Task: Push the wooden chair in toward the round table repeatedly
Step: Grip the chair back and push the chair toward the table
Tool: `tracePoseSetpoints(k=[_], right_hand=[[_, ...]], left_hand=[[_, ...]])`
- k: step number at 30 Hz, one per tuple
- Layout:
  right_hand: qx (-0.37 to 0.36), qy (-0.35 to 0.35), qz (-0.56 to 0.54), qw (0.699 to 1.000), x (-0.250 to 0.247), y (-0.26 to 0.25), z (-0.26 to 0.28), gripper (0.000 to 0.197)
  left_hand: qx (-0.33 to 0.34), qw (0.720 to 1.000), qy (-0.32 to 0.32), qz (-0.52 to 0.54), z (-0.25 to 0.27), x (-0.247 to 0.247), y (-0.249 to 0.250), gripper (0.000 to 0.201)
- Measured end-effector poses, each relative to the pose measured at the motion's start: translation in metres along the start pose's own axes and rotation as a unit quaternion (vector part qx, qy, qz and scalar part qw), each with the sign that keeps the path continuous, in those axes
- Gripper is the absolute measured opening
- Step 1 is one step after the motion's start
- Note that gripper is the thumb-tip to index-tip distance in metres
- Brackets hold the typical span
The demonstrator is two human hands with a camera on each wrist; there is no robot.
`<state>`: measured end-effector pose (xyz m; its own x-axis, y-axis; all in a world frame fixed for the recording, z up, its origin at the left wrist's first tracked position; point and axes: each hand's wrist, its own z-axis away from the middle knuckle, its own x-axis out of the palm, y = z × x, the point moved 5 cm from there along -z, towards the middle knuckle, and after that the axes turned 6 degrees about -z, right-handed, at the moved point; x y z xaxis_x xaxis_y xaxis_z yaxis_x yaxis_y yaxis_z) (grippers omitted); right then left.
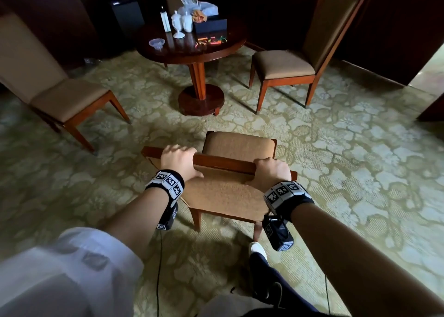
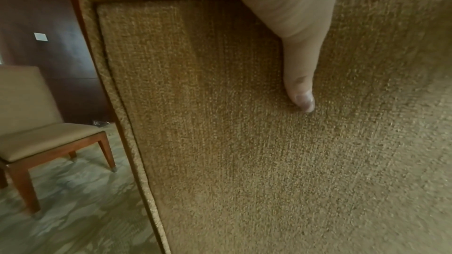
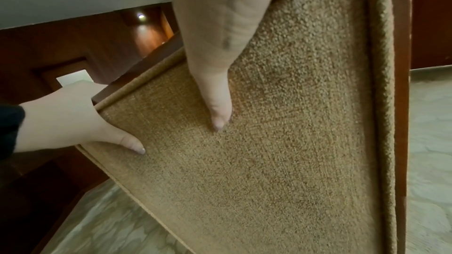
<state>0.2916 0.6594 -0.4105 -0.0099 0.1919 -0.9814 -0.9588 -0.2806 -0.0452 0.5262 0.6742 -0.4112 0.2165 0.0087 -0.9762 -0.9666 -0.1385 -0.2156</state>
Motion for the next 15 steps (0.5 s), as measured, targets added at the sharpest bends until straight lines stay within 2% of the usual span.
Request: tracePoseSetpoints(k=[8, 15], right_hand=[[0.011, -0.012, 0.045, 0.999, -0.011, 0.029, -0.048, 0.059], [0.006, -0.008, 0.077, 0.997, -0.026, 0.069, -0.106, 0.057]], left_hand=[[0.034, 0.999, -0.002, -0.003, -0.040, -0.004, 0.016, 0.064], [0.068, 0.998, 0.004, -0.002, -0.089, -0.009, 0.047, 0.071]])
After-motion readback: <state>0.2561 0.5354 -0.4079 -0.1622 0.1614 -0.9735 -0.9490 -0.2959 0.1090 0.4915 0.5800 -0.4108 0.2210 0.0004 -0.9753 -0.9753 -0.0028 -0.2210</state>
